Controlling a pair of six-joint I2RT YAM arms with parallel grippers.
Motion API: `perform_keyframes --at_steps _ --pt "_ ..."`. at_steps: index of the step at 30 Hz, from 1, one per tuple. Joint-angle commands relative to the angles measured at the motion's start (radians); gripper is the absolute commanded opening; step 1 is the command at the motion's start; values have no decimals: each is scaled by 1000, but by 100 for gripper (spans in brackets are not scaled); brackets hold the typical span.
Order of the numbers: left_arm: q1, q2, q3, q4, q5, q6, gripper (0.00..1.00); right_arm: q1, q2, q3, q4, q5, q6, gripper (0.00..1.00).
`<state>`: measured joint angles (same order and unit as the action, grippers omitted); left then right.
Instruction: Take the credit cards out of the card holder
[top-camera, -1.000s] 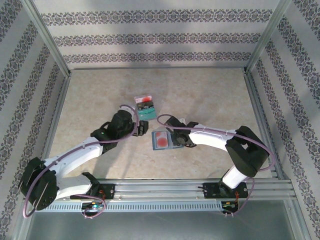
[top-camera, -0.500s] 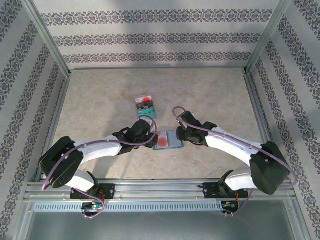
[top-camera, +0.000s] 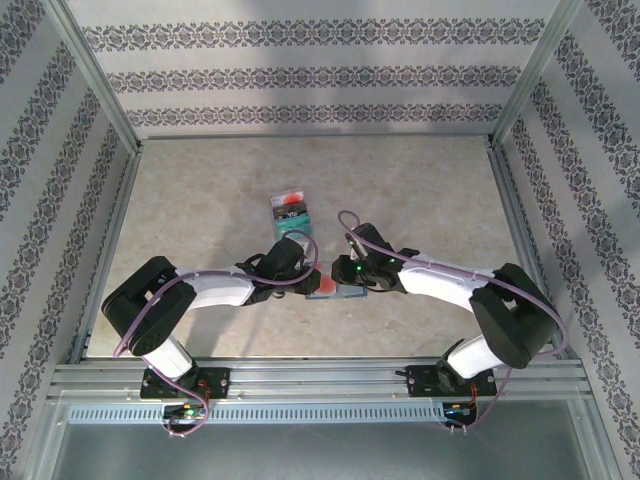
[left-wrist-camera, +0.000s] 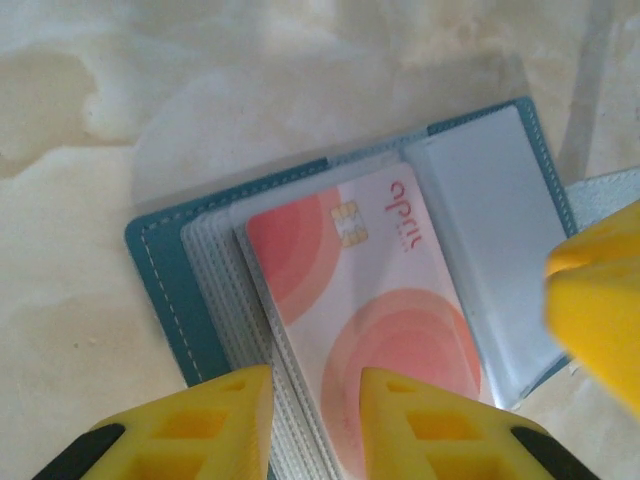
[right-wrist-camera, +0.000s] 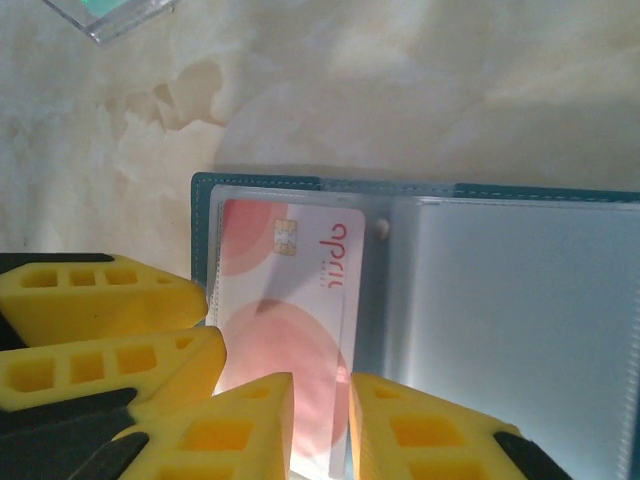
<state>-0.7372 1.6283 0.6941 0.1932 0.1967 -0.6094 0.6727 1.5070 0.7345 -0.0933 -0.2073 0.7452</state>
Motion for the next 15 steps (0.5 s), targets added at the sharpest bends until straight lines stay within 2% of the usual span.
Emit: perform_keyframes --at_steps 1,15 --pt "15 12 -7 54 28 -23 27 -20 47 -5 87 -69 33 21" --pt "21 37 2 23 42 -15 21 -50 88 -55 140 -88 73 22"
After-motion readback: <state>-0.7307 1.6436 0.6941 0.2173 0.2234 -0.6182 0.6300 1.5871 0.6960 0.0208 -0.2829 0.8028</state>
